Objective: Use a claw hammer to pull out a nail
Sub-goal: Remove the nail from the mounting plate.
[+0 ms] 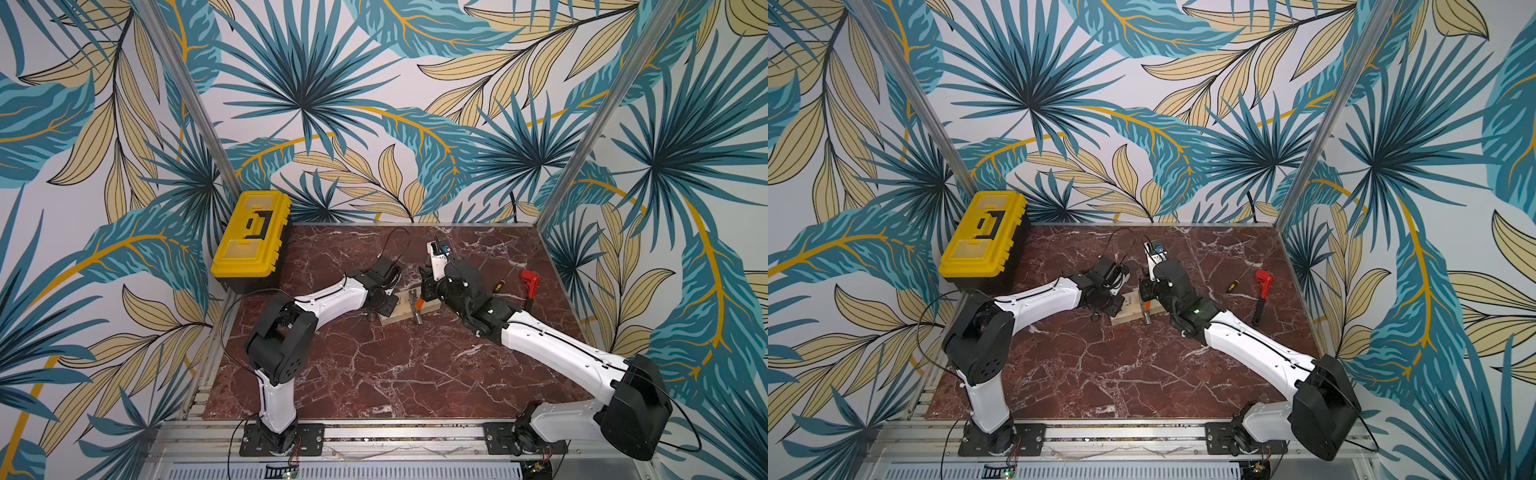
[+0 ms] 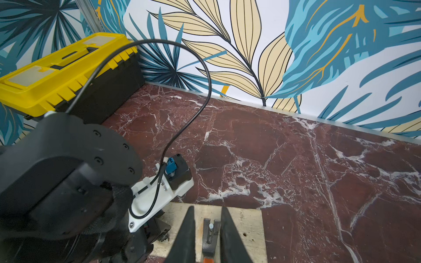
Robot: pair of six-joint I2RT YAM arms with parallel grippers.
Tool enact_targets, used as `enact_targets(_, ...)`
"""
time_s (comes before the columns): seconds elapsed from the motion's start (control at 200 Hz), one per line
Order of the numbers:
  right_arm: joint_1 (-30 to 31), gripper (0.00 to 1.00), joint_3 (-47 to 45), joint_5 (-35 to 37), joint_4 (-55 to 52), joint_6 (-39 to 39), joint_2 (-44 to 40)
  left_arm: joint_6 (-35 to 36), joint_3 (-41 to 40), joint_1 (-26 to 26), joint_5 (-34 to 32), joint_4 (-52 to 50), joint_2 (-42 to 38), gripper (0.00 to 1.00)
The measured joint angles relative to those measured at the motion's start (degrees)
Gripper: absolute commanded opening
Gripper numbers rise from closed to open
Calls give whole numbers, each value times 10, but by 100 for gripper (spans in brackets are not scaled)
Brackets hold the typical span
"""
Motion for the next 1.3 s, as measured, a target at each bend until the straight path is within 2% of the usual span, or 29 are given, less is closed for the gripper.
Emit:
enact_targets(0.576,5,0,4,5,-4,-2,3,-19,49,-1,0,-8,35,30)
enact_targets(0.876,8,0,5,11,-2,-5,5,-26,44,-2,-5,-3,35,28)
enact_targets(1.302,20,0,-36,40,69,-10,-5,-35,31,-2,-8,7,32,27)
